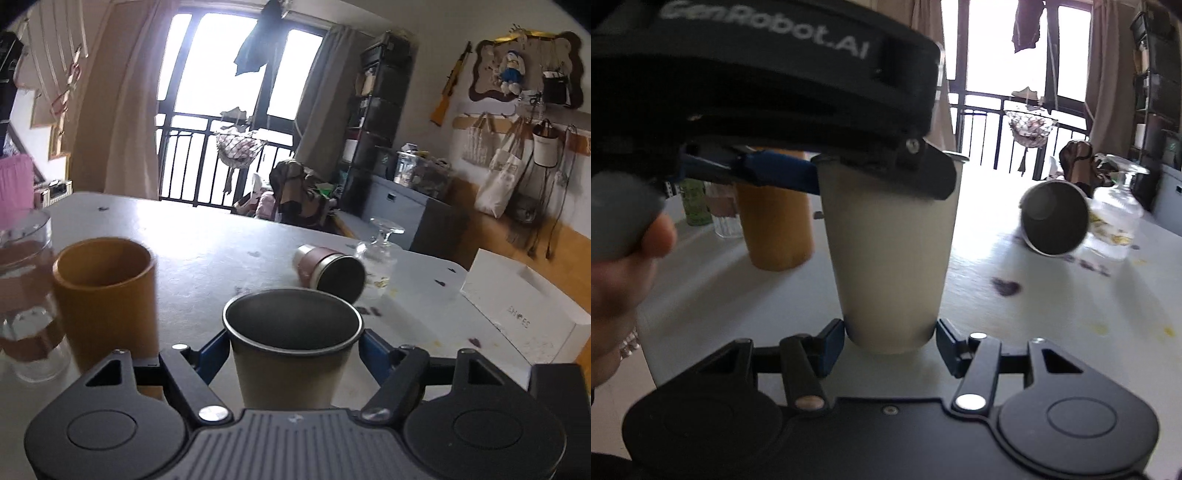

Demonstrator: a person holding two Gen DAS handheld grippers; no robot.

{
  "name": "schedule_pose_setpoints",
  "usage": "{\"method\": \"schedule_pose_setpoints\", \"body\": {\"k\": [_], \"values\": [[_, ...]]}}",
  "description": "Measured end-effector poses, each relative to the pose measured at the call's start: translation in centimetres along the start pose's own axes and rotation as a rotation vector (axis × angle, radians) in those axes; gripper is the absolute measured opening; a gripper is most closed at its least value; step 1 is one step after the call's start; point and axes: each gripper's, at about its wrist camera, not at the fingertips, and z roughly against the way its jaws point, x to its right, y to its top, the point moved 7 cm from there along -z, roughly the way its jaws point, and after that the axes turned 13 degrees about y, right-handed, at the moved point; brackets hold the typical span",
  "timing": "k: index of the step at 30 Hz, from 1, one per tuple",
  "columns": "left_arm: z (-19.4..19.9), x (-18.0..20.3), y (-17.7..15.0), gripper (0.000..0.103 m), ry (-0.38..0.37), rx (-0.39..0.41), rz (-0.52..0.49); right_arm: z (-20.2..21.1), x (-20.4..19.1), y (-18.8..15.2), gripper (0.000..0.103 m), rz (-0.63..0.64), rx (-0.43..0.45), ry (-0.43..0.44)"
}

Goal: Flip cup upright
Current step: 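Carry the cup beside the wooden cup with the right tool while the left tool holds its rim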

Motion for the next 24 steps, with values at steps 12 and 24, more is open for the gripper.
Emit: {"method": "schedule_pose_setpoints", "body": {"k": [12,24], "values": [[-0.2,-2.1,0.0,0.089,0.004,-0.051,0.068,-1.5,-0.6,1.3,0.056,-0.042,0.000,0.092],[-0.7,-1.8,-1.2,0.089,-0.008,-0.092,0.069,-2.2,-0.8,1.0,0.055,-0.019,-0.037,0.078]]}}
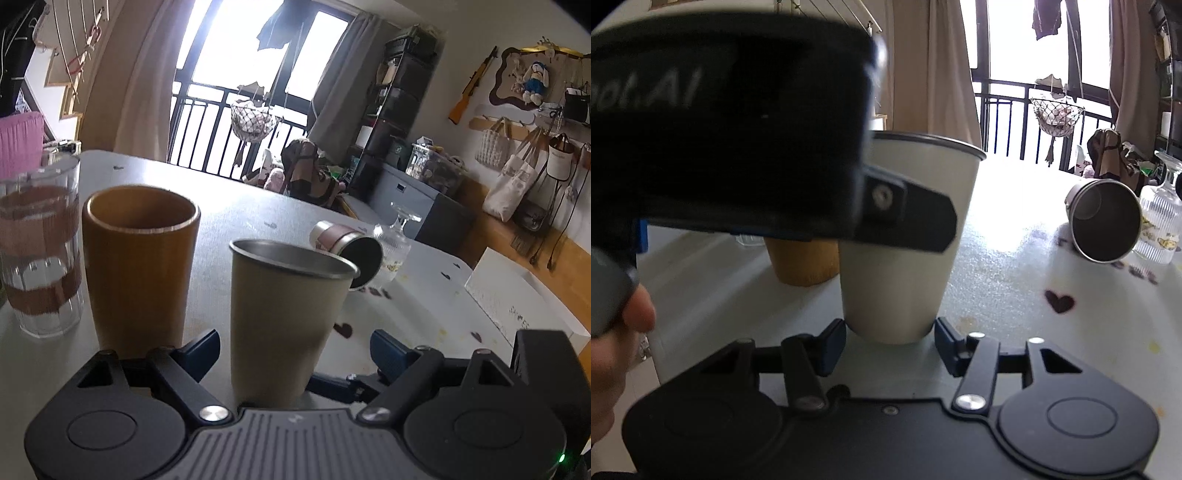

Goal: Flip cup upright
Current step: 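Carry the cup beside the wooden cup with the right tool while the left tool holds its rim, then set the cup down upright and open the right tool while the left tool steadies the rim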

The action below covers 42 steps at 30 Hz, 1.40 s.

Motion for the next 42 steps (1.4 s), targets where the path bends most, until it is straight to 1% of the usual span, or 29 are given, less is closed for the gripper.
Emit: {"method": "schedule_pose_setpoints", "body": {"k": [8,13,19,25,28,29,32,33,36,39,42], "values": [[0.6,0.2,-1.1,0.089,-0.021,-0.045,-0.006,0.1,-0.2,-0.1,0.055,-0.004,0.006,-0.013],[1.1,-0.1,-1.7,0.089,-0.018,-0.049,-0.003,0.3,-0.3,-0.3,0.055,-0.003,0.014,-0.020],[1.5,-0.4,-1.8,0.089,-0.013,-0.048,0.011,0.3,-0.9,-0.4,0.055,0.021,0.016,-0.031],[1.9,-0.7,-1.9,0.089,-0.009,-0.036,0.014,0.3,-0.9,-0.3,0.055,0.020,0.019,-0.031],[2.1,-0.7,-1.7,0.087,-0.007,-0.023,0.021,0.5,-0.7,-0.4,0.055,0.020,0.020,-0.031],[2.1,-0.6,-1.5,0.084,-0.006,-0.011,0.019,0.5,-0.7,-0.5,0.055,0.019,0.021,-0.030],[2.2,-0.2,-0.9,0.081,-0.001,0.028,-0.001,0.8,-0.8,-0.5,0.055,0.021,0.021,-0.031],[2.1,-0.1,-0.7,0.078,0.001,0.039,-0.012,0.8,-0.8,-0.5,0.055,0.023,0.020,-0.033],[1.7,0.6,-0.4,0.076,0.013,0.066,-0.058,0.6,-1.0,-0.4,0.054,0.027,0.019,-0.033],[1.3,0.8,-0.2,0.072,0.013,0.071,-0.081,0.6,-1.0,-0.4,0.054,0.030,0.018,-0.035],[1.2,0.9,-0.1,0.072,0.019,0.071,-0.091,0.7,-1.0,-0.5,0.054,0.029,0.017,-0.032]]}}
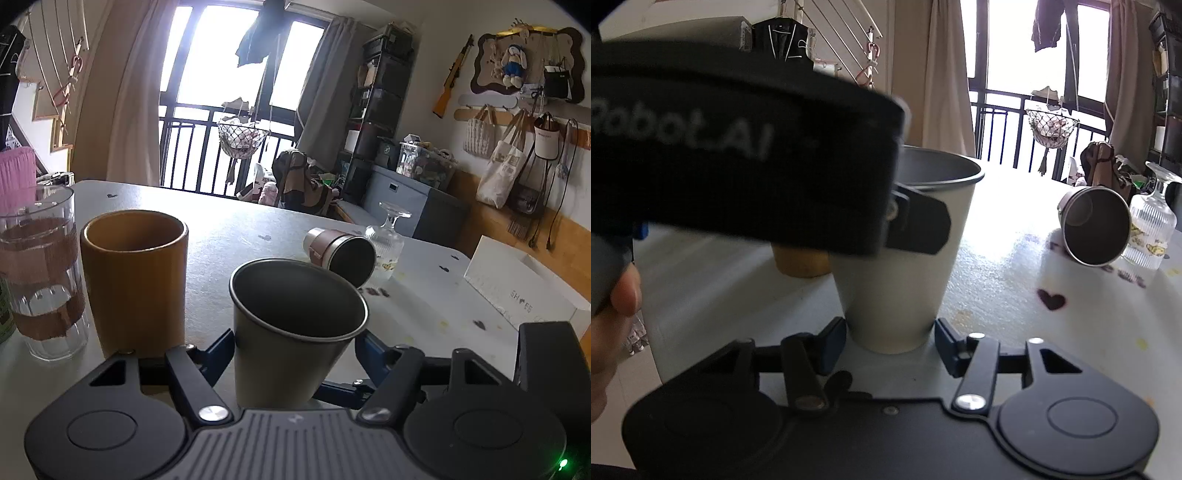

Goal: Flip cup upright
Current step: 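Set the cup down upright and open the right tool while the left tool steadies the rim, then open the left tool and withdraw both tools from the cup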

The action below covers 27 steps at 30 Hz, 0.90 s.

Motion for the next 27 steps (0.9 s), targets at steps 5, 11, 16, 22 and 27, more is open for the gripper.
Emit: {"method": "schedule_pose_setpoints", "body": {"k": [5,11,16,22,27], "values": [[-0.2,-0.6,0.2,0.072,0.015,0.001,0.005,-0.3,-0.2,0.4,0.053,0.006,-0.009,0.007],[-0.4,-1.2,0.3,0.072,0.021,0.000,0.004,-0.8,0.2,0.9,0.053,-0.004,-0.016,0.018],[-0.1,-1.2,0.1,0.087,0.014,-0.016,0.015,0.0,0.4,0.6,0.076,-0.001,0.010,0.006],[1.6,-1.3,0.1,0.094,0.028,0.005,0.004,3.1,0.7,-0.9,0.085,-0.033,0.033,-0.038],[3.4,-1.1,-0.4,0.098,0.051,0.024,-0.018,8.0,1.8,-1.9,0.089,-0.091,0.105,-0.133]]}}
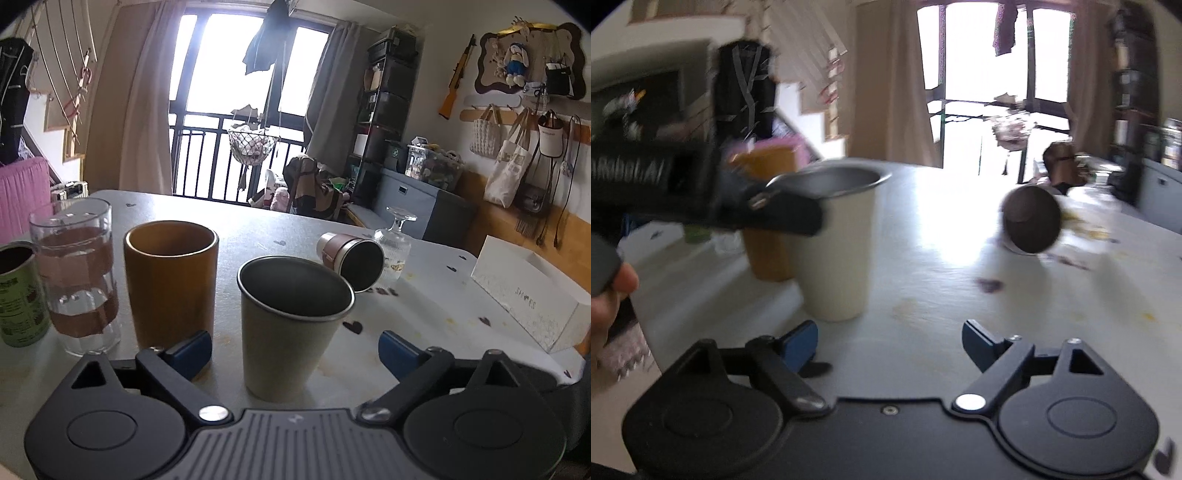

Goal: Flip cup upright
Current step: 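Open the left tool and withdraw both tools from the cup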

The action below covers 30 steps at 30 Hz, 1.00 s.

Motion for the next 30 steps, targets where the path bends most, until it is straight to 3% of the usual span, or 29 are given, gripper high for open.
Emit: {"method": "schedule_pose_setpoints", "body": {"k": [8,15,21,30], "values": [[3.0,-0.5,-0.9,0.103,0.071,0.035,-0.023,6.8,1.3,0.5,0.100,-0.032,0.122,-0.135],[5.6,-1.1,-1.3,0.103,0.155,0.075,-0.040,11.3,1.2,1.4,0.103,-0.026,0.185,-0.175],[7.2,-1.3,-1.7,0.103,0.194,0.103,-0.058,12.8,0.5,1.7,0.103,-0.027,0.204,-0.193],[8.0,-1.0,-1.8,0.103,0.188,0.115,-0.066,13.8,0.1,1.5,0.103,-0.045,0.212,-0.204]]}}
